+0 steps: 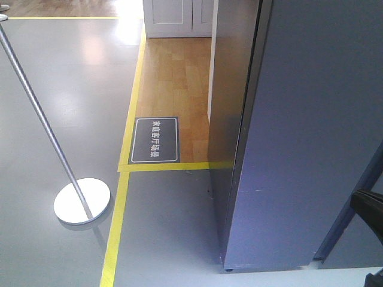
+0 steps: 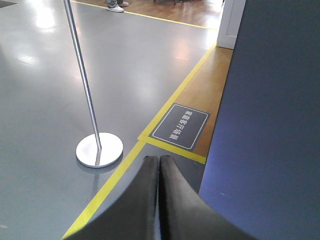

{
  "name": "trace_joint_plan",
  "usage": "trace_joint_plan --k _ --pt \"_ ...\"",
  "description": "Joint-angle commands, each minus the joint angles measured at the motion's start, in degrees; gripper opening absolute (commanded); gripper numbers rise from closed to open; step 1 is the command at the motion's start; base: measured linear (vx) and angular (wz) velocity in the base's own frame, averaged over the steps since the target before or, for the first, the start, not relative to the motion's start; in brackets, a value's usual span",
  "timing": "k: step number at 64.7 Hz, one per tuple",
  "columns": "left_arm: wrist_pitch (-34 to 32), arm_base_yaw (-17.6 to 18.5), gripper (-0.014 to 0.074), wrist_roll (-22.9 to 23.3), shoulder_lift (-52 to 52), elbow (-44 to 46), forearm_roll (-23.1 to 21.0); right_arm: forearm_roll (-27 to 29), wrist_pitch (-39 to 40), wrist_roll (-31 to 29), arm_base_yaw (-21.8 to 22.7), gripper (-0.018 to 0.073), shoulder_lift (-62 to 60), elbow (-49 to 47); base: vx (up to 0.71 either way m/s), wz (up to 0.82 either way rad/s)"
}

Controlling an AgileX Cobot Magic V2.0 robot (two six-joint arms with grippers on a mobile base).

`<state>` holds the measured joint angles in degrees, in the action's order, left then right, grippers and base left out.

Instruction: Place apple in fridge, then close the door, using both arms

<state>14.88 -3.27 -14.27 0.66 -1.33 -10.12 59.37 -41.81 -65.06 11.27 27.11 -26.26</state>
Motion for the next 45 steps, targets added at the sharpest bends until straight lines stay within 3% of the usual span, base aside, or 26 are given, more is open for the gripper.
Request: trace_joint_plan --k 1,8,19,24,45 --pt "-3.63 1.61 -0.0006 0.61 0.83 0.91 -0.15 2.47 1.97 -0.43 0.12 -0.0003 0.28 -1.5 0.0 0.0" --pt "-4.64 1.62 -0.0006 2.72 0.83 0.87 0.45 2.47 1.97 -0.43 0.12 -0.0003 0.28 -1.5 0.0 0.0" --pt "-9.36 1.62 -0.0006 16.25 0.88 0.87 12.36 2.47 1.91 -0.43 0.12 -0.0003 0.28 -1.5 0.0 0.0" --pt "-9.47 1.62 -0.0006 20.54 0.88 0.87 14.9 2.42 1.86 -0.43 0.12 -0.0003 0.28 -1.5 0.0 0.0" --pt "-8.41 1.62 -0.0006 21.57 0.88 0.92 14.3 2.42 1.77 -0.43 0.12 -0.0003 0.28 -1.5 0.0 0.0"
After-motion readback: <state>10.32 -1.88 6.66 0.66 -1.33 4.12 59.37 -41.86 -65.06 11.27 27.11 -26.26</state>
